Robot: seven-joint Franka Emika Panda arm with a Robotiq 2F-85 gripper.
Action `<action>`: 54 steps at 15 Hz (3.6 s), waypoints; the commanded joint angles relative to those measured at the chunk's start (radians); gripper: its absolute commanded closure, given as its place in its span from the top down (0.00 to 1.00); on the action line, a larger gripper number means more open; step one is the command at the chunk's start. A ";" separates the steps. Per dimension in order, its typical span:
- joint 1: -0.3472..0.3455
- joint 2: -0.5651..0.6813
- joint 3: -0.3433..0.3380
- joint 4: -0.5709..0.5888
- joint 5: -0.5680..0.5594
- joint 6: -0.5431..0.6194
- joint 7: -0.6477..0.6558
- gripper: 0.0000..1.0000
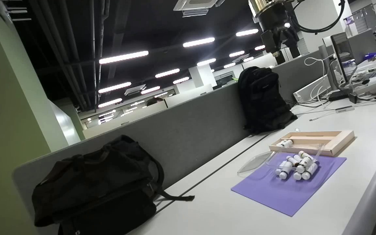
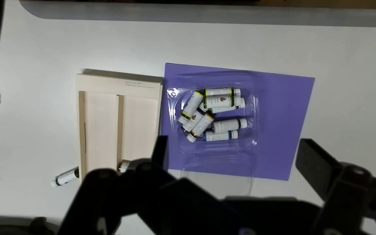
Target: Put five bottles on the tray
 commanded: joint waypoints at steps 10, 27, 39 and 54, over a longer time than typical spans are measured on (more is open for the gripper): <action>0.035 0.123 -0.021 0.029 -0.046 0.018 -0.207 1.00; 0.038 0.388 0.039 0.028 -0.342 0.296 -0.275 1.00; 0.054 0.706 0.079 0.006 -0.819 0.627 -0.398 1.00; 0.021 0.944 0.125 0.140 -0.445 0.543 -0.914 1.00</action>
